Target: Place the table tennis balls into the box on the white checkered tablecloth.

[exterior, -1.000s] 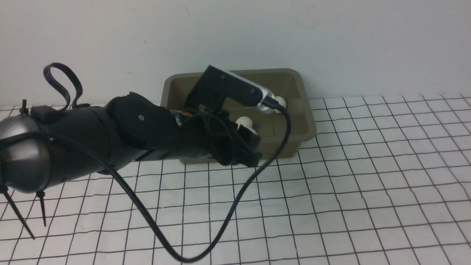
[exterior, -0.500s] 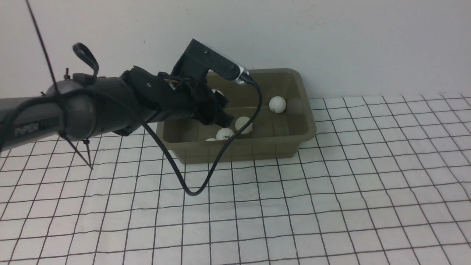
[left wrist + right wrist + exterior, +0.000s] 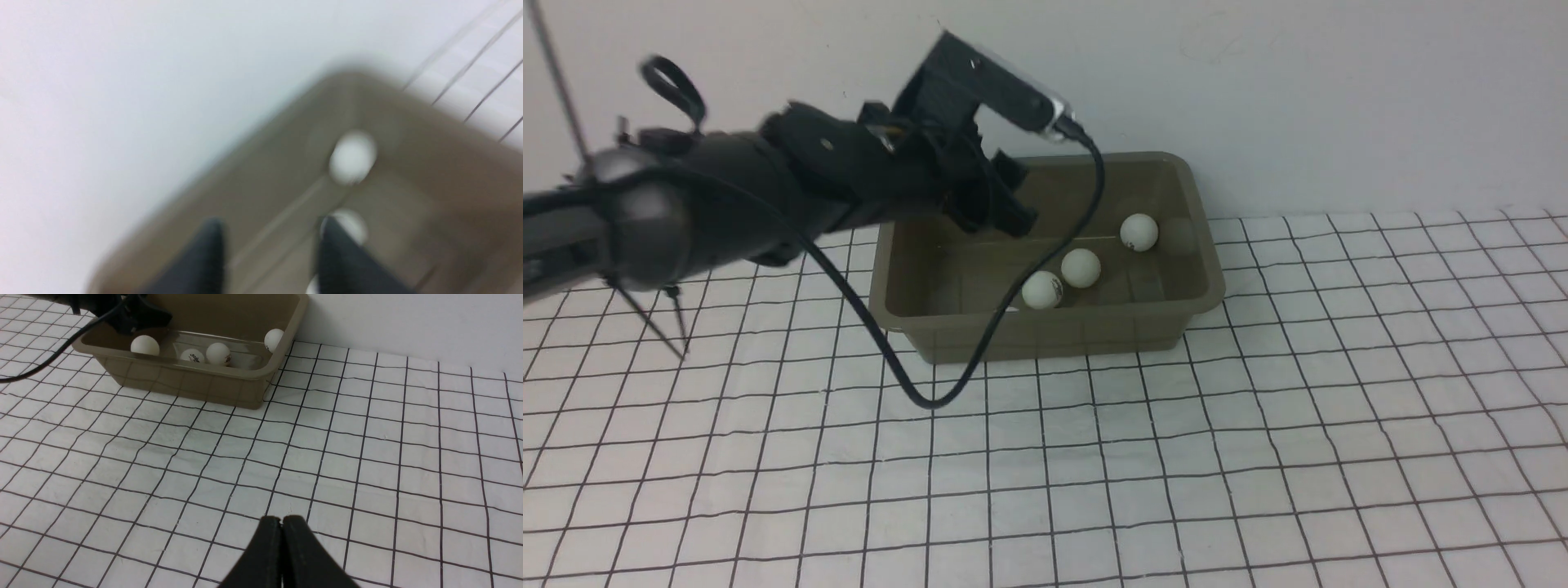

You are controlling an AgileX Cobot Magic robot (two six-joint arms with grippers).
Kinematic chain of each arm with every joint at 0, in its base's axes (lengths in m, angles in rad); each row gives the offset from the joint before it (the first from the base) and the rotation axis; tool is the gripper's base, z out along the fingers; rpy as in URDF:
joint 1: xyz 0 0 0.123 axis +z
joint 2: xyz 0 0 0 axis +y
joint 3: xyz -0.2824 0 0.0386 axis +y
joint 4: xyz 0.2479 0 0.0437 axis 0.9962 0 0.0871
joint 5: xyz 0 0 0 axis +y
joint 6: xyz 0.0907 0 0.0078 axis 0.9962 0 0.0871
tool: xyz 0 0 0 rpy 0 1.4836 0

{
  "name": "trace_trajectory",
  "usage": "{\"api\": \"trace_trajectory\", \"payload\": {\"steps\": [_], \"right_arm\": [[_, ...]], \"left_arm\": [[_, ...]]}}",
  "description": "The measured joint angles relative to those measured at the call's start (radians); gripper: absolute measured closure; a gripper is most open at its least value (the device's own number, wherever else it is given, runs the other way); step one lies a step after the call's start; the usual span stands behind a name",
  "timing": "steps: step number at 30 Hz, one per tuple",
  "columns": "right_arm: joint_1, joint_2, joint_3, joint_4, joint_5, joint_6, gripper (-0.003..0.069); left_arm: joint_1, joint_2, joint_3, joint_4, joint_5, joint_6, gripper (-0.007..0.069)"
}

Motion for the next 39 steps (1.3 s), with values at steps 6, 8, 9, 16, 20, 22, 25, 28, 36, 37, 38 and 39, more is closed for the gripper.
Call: {"api": "trace_trajectory", "payload": {"steps": [6,8,9,16,20,22,25,28,36,37,38,39], "right_arm": [[0.0,-0.156,0.0,-0.183,0.02,0.062,0.0676],[0.0,-0.23,0.0,-0.251,0.037,0.097,0.0676],[0.0,-0.249,0.0,-0.289,0.045,0.114,0.0676],[0.0,-0.269,-0.01,-0.425,0.078,0.211,0.0676],[0.0,-0.269,-0.01,-0.43,0.08,0.227,0.0676],[0.0,-0.269,-0.01,-0.43,0.08,0.229,0.0676],[0.0,-0.269,-0.01,-0.431,0.08,0.229,0.0676],[0.0,-0.269,-0.01,-0.431,0.08,0.229,0.0676],[0.0,-0.27,-0.01,-0.43,0.09,0.229,0.0676],[0.001,-0.27,-0.01,-0.429,0.092,0.229,0.0676],[0.001,-0.27,-0.01,-0.429,0.094,0.229,0.0676],[0.001,-0.27,-0.01,-0.429,0.095,0.229,0.0676]], "left_arm": [[0.0,-0.239,0.053,-0.008,0.125,0.01,0.0587],[0.0,-0.332,0.123,-0.008,0.142,0.012,0.0619],[0.0,-0.369,0.166,-0.009,0.143,0.013,0.0627],[0.0,-0.561,0.327,-0.06,0.184,0.018,0.0629],[0.0,-0.607,0.353,-0.145,0.206,0.017,0.0629],[0.0,-0.609,0.353,-0.188,0.206,0.017,0.0629],[0.0,-0.609,0.354,-0.246,0.206,0.017,0.0629],[0.0,-0.609,0.355,-0.343,0.205,0.017,0.0629],[0.024,-0.793,0.446,-0.487,0.068,0.189,0.0629],[0.043,-0.854,0.484,-0.499,0.038,0.224,0.0629],[0.067,-0.929,0.536,-0.522,0.002,0.253,0.0629],[0.108,-1.007,0.593,-0.553,-0.06,0.283,0.0629]]}}
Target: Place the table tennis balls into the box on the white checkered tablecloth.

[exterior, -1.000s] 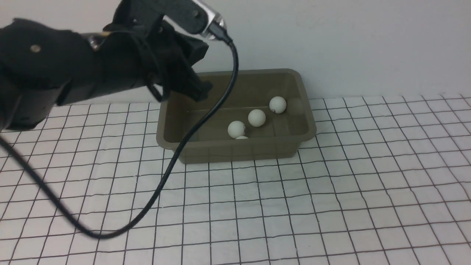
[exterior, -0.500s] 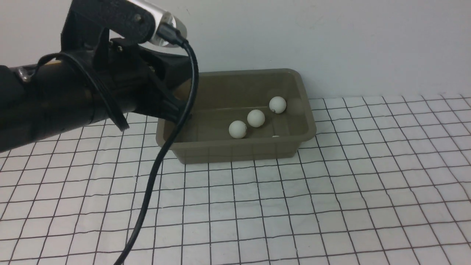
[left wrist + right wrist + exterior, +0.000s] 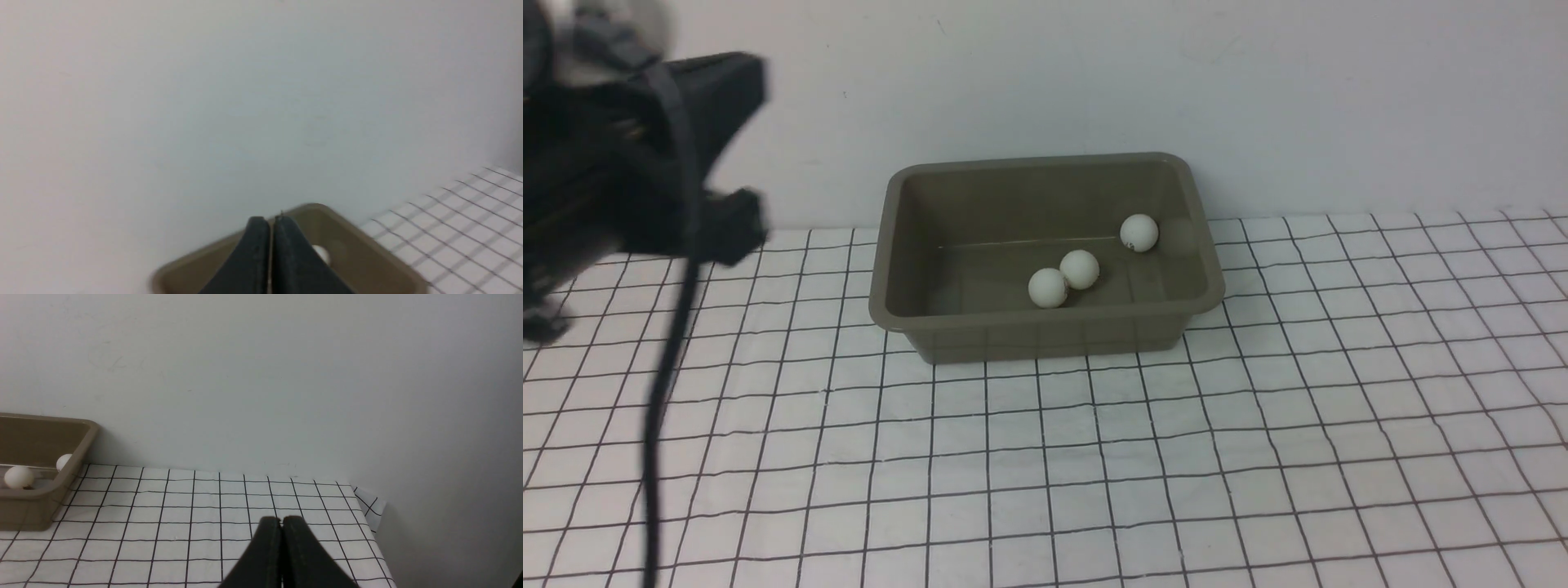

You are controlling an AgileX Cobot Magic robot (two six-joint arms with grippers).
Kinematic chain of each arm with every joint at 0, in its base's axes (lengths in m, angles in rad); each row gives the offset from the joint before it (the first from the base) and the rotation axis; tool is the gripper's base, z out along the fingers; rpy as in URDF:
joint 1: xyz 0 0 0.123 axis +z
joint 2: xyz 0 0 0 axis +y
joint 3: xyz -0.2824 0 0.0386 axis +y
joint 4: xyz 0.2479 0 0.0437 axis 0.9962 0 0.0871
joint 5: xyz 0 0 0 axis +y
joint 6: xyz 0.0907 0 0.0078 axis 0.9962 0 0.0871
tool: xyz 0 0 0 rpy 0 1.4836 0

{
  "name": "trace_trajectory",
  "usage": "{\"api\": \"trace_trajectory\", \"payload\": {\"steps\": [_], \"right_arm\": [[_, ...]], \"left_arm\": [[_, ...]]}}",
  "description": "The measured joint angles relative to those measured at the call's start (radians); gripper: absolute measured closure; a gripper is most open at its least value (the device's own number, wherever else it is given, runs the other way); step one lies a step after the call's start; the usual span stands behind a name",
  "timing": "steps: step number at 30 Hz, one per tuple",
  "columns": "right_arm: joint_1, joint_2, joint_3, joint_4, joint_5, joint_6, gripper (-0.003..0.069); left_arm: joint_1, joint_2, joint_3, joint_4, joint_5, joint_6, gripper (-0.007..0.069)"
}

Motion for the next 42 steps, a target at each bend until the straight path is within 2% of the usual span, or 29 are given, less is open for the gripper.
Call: {"api": "trace_trajectory", "payload": {"steps": [3,6,13,19,23,31,35,40,42], "right_arm": [[0.0,0.0,0.0,0.002,0.001,0.001,0.0676],[0.0,0.0,0.0,0.002,0.004,0.001,0.0676],[0.0,0.0,0.0,0.002,0.005,0.001,0.0676],[0.0,0.0,0.0,0.003,0.007,0.001,0.0676],[0.0,0.0,0.0,0.003,0.008,0.001,0.0676],[0.0,0.0,0.0,0.003,0.008,0.001,0.0676],[0.0,0.0,0.0,0.003,0.008,0.001,0.0676],[0.0,0.0,0.0,0.003,0.013,0.001,0.0676],[0.0,0.0,0.0,0.003,0.016,0.001,0.0676]], "left_arm": [[0.118,-0.145,0.17,-0.138,-0.196,0.023,0.0629],[0.216,-0.227,0.284,-0.242,-0.297,0.027,0.0629],[0.376,-0.467,0.493,-0.278,-0.265,0.035,0.0629],[0.39,-0.67,0.681,-0.275,-0.228,0.052,0.0629],[0.39,-0.738,0.726,-0.275,-0.185,0.057,0.0629],[0.39,-0.748,0.724,-0.272,-0.144,0.067,0.0629],[0.39,-0.748,0.661,-0.252,-0.143,0.084,0.0629],[0.39,-0.748,0.549,-0.178,-0.139,0.096,0.0629],[0.39,-0.748,0.548,-0.082,-0.131,0.052,0.0629]]}}
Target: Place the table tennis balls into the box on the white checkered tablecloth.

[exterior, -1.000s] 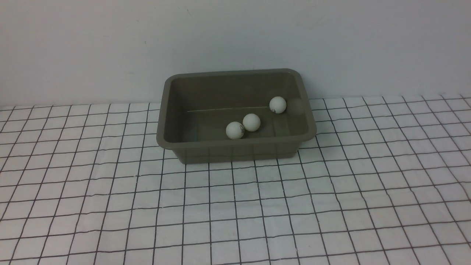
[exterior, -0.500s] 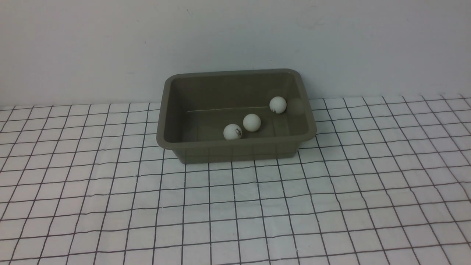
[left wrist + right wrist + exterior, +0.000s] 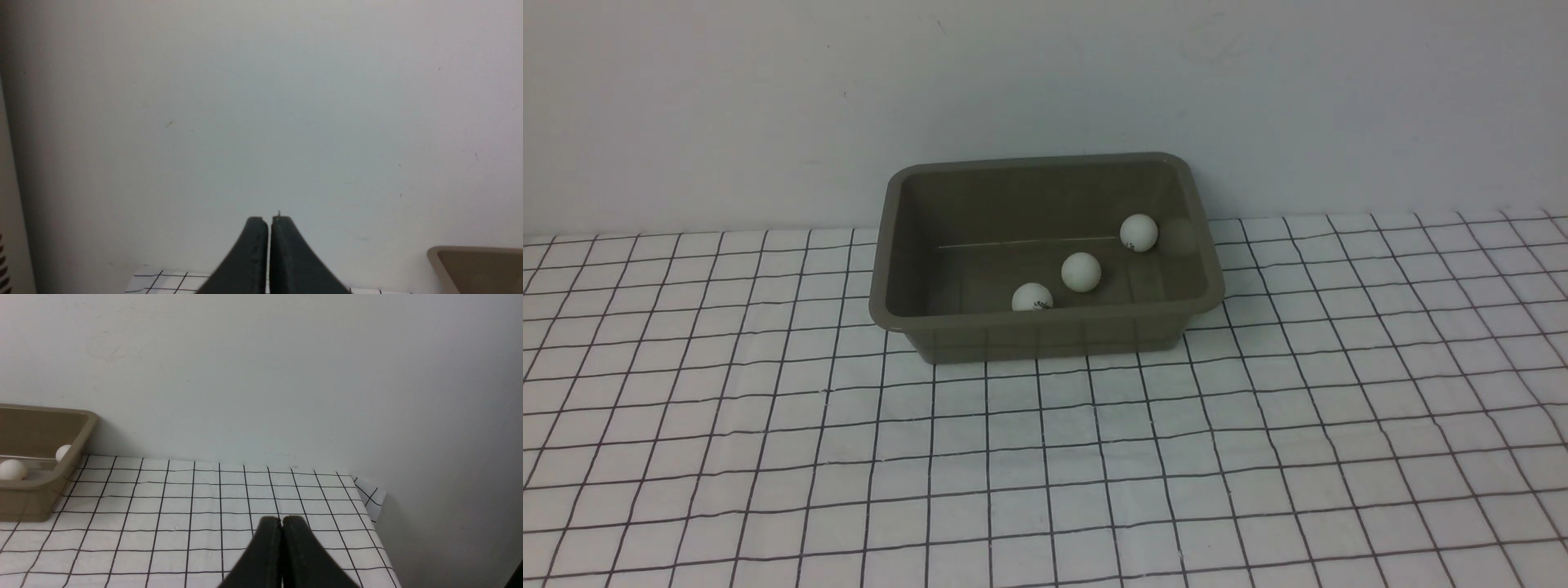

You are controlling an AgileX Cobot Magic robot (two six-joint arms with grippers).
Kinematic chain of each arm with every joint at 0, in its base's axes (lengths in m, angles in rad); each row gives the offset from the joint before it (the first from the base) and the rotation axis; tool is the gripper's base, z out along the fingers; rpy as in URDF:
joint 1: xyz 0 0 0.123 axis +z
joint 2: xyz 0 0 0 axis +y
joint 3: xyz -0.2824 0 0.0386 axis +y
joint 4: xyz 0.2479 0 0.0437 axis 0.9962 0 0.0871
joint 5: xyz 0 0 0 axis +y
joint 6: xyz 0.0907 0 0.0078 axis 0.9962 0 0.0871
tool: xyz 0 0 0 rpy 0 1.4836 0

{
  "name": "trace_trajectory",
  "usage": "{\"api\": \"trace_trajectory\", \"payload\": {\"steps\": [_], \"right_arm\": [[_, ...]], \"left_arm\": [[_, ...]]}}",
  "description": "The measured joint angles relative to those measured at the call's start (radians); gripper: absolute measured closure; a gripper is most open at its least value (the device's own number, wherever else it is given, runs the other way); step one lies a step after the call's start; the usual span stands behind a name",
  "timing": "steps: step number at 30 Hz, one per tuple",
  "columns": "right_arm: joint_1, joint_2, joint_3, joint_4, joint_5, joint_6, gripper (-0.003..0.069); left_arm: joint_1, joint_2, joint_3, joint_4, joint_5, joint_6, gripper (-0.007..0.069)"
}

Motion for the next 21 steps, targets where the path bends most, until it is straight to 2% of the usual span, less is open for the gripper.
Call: {"api": "trace_trajectory", "payload": {"steps": [2,4,8,10,14,18,21], "right_arm": [[0.0,0.0,0.0,0.0,0.001,0.002,0.0676],[0.0,0.0,0.0,0.0,0.001,0.003,0.0676],[0.0,0.0,0.0,0.0,0.002,0.003,0.0676],[0.0,0.0,0.0,0.0,0.002,0.006,0.0676],[0.0,0.0,0.0,0.0,0.002,0.007,0.0676],[0.0,0.0,0.0,0.0,0.002,0.007,0.0676],[0.0,0.0,0.0,0.0,0.003,0.007,0.0676]], "left_arm": [[0.0,0.0,0.013,0.079,0.016,-0.074,0.0629],[0.0,0.0,0.042,0.245,0.047,-0.201,0.0629],[0.0,0.0,0.12,0.674,0.154,-0.657,0.0629],[0.0,0.0,0.14,0.8,0.174,-0.786,0.0629],[0.003,0.0,0.169,0.999,0.219,-0.988,0.0629],[0.018,0.0,0.177,1.148,0.283,-1.136,0.0629],[0.049,0.0,0.177,1.279,0.388,-1.292,0.0629]]}}
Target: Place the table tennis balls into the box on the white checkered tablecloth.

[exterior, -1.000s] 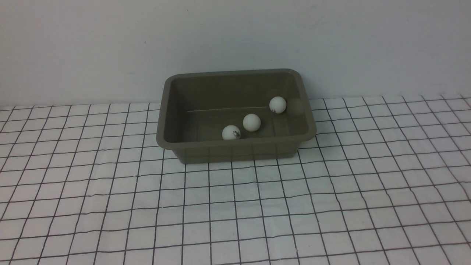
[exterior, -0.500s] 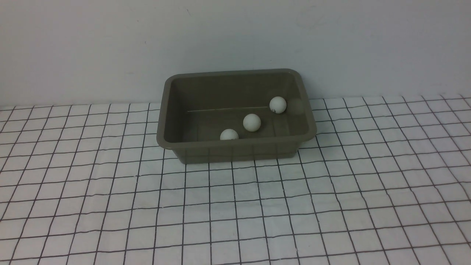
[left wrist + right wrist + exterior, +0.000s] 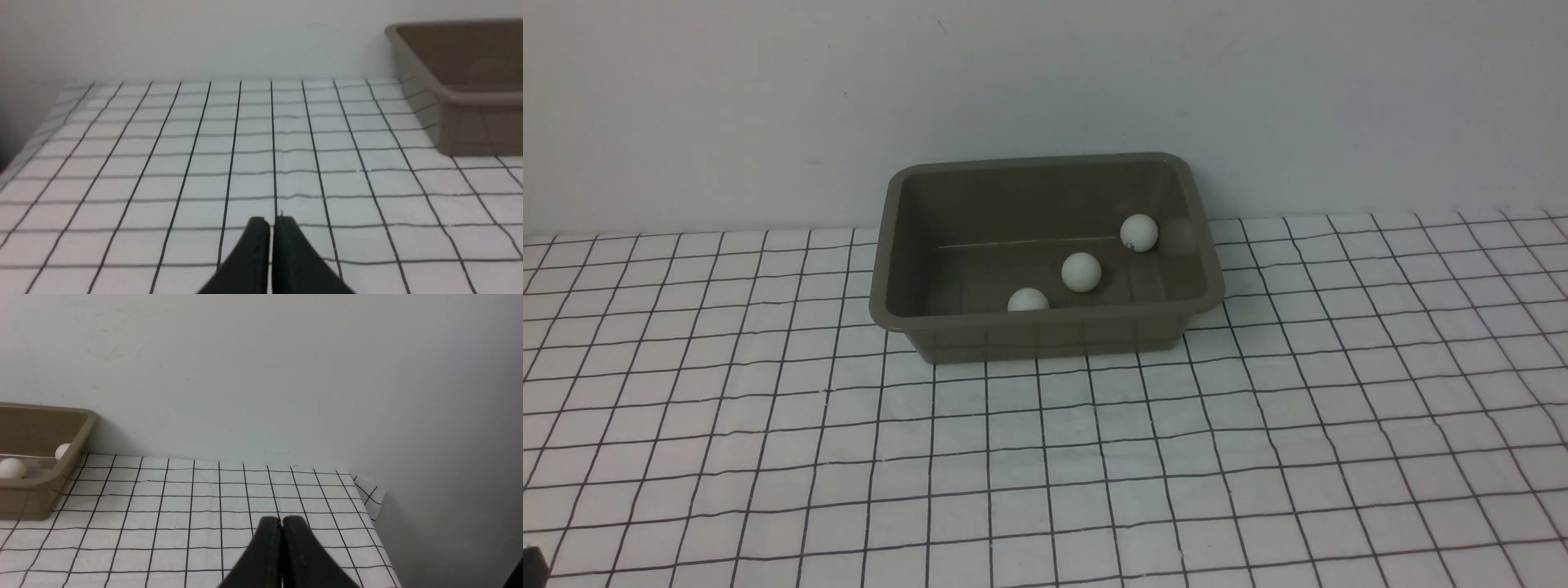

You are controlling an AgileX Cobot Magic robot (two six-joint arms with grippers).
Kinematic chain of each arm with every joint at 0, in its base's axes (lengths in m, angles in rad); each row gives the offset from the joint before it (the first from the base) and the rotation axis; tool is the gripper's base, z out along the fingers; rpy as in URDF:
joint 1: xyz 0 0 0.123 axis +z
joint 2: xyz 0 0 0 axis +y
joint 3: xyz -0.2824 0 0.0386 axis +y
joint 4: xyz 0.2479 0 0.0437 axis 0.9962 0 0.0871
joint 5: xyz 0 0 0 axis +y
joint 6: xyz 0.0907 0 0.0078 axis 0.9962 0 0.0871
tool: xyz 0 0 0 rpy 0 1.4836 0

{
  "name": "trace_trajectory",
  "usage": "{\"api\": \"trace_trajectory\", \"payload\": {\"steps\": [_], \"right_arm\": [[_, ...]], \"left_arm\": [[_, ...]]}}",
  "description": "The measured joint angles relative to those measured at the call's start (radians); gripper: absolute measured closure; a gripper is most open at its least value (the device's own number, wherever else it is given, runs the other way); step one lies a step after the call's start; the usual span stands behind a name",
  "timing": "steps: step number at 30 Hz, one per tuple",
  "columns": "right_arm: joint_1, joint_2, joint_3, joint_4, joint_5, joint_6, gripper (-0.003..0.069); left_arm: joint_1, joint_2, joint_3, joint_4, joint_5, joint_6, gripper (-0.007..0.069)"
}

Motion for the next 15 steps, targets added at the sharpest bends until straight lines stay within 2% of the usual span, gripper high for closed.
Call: {"api": "trace_trajectory", "payload": {"steps": [3,6,15], "right_arm": [[0.0,0.0,0.0,0.0,0.0,0.001,0.0676],[0.0,0.0,0.0,0.0,0.0,0.001,0.0676],[0.0,0.0,0.0,0.0,0.0,0.001,0.0676]], "left_arm": [[0.021,0.0,0.0,0.078,0.035,-0.126,0.0629],[0.022,0.0,0.0,0.121,0.048,-0.178,0.0629],[0.022,0.0,0.0,0.141,0.053,-0.202,0.0629]]}}
